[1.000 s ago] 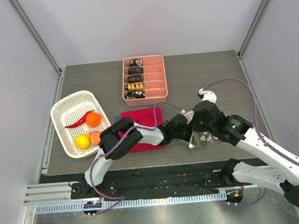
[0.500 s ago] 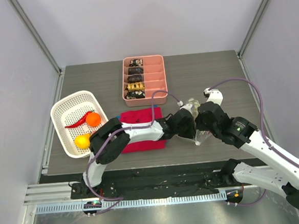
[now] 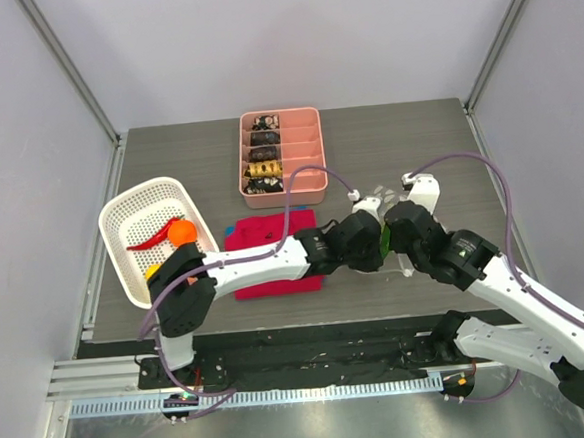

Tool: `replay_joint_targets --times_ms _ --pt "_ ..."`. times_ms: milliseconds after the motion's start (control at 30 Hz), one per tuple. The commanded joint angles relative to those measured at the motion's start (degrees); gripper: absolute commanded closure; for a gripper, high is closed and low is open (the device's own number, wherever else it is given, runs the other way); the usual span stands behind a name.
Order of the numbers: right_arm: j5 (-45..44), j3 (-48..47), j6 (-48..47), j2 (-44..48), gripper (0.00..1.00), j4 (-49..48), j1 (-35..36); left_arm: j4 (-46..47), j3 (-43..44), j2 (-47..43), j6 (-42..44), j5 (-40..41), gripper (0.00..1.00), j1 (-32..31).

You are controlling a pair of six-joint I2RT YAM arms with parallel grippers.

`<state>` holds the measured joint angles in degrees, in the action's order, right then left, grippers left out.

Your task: Open the zip-top bag and remove the fake food

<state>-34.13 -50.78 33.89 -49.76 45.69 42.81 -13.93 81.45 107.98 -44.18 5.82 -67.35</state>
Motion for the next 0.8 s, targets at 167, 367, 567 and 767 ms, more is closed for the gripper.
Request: replay_joint_targets --times_ms 167,367,567,767 --pt "-7.4 -3.3 -2.7 0.8 0.99 0.4 -2.5 1.1 -13.7 -16.3 5.1 -4.5 1.0 0.3" --pt "-6.2 -4.0 -3.8 -0.8 0.99 0.0 -4.0 -3.7 -21.1 -27.4 5.6 -2.9 1.0 0.3" --pt "-4.8 -4.1 -4.0 -0.9 0.99 -0.4 -4.2 -4.8 -35.6 -47.1 -1.1 13.8 1.0 0.5" --pt "-2.5 -4.9 -4.6 -0.3 0.99 -0.3 -4.6 -31.9 -36.6 -66.9 -16.4 50.0 1.0 5.3"
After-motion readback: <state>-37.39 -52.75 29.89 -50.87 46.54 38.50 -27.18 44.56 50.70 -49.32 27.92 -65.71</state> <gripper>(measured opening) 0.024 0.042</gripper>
